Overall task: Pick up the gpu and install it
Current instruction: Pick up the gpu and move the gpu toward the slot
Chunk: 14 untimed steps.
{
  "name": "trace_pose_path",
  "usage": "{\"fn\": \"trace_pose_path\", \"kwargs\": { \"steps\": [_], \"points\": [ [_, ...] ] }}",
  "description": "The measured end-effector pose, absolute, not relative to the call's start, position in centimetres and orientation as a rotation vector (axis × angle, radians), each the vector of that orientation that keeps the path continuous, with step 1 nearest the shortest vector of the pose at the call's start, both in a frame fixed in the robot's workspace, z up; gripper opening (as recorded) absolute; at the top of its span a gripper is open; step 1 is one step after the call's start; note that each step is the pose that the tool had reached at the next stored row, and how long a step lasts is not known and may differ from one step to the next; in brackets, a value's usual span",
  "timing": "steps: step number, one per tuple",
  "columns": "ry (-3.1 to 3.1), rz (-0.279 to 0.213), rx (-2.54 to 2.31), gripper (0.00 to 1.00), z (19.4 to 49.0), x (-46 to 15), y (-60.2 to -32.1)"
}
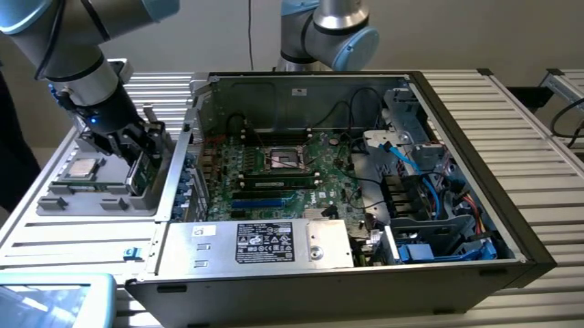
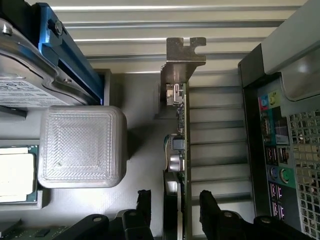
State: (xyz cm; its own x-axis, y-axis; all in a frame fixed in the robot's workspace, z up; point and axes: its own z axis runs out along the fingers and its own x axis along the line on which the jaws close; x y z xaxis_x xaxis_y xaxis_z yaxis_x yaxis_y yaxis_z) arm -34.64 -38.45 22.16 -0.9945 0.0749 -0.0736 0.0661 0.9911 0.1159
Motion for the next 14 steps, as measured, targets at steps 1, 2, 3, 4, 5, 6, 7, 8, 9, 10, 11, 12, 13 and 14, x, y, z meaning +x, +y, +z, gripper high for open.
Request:
{"fn": "trace_pose_path", "kwargs": {
  "steps": [1,2,3,4,5,6,7,8,9,10,11,12,13,14],
  "points": [
    [3.057,0.174,0.108,0.52,22.16,-34.63,-38.45],
    [3.057,0.174,0.108,0.52,22.15,-34.63,-38.44],
    [3.057,0.174,0.108,0.52,22.15,-34.63,-38.44],
    [3.056,0.174,0.108,0.52,22.14,-34.62,-38.44],
    [3.056,0.175,0.108,0.52,22.13,-34.62,-38.4],
    [3.056,0.174,0.108,0.52,22.14,-34.63,-38.35],
    [3.056,0.174,0.108,0.52,22.14,-34.63,-38.29],
    [3.057,0.174,0.108,0.52,22.14,-34.63,-38.29],
    [3.059,0.174,0.109,0.52,22.14,-34.63,-38.28],
    [3.062,0.174,0.109,0.52,22.14,-34.63,-38.28],
    [3.066,0.174,0.109,0.52,22.15,-34.63,-38.28],
    [3.07,0.174,0.11,0.52,22.14,-34.63,-38.28],
    [3.072,0.174,0.11,0.52,22.14,-34.64,-38.28],
    [3.073,0.174,0.11,0.52,22.15,-34.64,-38.28]
  ]
}}
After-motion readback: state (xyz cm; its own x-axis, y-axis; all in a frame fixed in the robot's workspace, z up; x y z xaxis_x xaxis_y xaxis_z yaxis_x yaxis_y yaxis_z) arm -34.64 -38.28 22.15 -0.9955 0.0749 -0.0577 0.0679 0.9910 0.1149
